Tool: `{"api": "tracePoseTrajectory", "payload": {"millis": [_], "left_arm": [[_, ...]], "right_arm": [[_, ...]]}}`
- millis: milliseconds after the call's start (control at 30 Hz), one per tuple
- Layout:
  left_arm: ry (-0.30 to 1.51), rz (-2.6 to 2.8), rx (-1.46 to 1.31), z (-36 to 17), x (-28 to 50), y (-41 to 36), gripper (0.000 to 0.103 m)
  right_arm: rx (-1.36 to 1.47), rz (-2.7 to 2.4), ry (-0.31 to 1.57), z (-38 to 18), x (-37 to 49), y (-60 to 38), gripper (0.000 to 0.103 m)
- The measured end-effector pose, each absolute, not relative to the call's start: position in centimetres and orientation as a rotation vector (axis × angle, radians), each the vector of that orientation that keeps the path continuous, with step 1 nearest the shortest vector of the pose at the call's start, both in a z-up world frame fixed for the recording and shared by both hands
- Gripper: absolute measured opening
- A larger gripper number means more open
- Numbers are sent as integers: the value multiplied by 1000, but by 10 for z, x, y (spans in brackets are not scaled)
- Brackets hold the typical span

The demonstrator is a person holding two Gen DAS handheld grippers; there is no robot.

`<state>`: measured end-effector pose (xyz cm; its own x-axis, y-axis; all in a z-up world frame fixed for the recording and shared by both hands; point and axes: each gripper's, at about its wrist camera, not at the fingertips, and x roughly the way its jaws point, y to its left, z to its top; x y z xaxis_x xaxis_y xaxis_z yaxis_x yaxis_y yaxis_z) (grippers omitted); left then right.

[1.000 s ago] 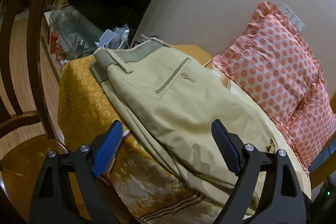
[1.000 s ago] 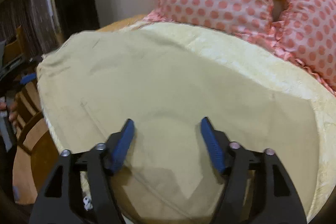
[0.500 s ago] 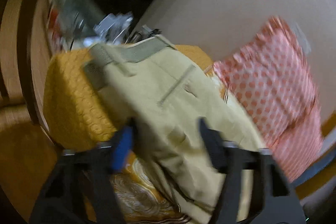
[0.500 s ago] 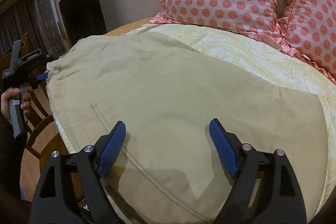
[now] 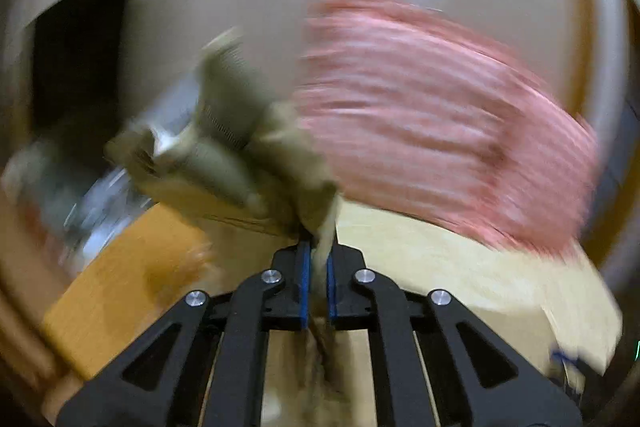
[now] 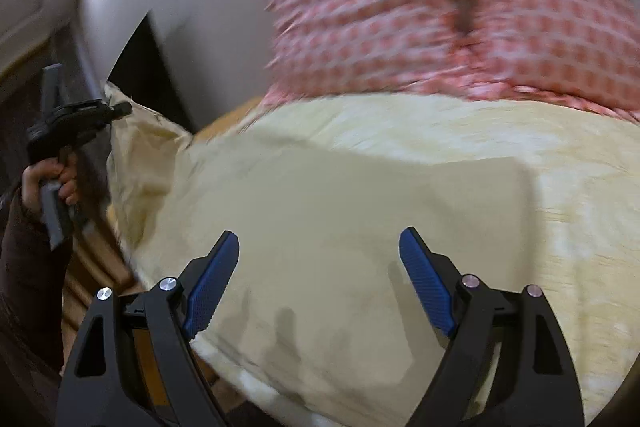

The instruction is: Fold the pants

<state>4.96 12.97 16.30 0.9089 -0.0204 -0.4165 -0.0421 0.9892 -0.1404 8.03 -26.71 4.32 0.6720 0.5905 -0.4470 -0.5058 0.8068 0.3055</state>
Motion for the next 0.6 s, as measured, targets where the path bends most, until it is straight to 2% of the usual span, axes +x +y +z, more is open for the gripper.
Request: {"api": "tracePoseTrajectory", "payload": {"millis": [100, 167, 300, 433, 533, 567, 600], "left_arm": [[461, -282, 53, 154, 37, 31, 6], [534, -452, 183, 122, 19, -25, 6], [705, -630, 303, 59, 3, -72, 6], [693, -620, 356, 42, -10, -76, 8], [667, -650, 304, 55, -22, -64, 19], [654, -665, 272, 61, -25, -64, 30], [639, -681, 222, 70, -23, -57, 46]], "right_arm": [[286, 532, 534, 47, 82, -311, 84], [357, 503, 540, 45, 85, -334, 84], [594, 543, 605, 30, 98, -373, 87], [746, 587, 682, 16, 115, -384, 87], [666, 569, 739, 17, 129, -370, 86], [641, 559, 753, 18, 134, -366, 86], [620, 551, 765, 19, 137, -363, 85]]}}
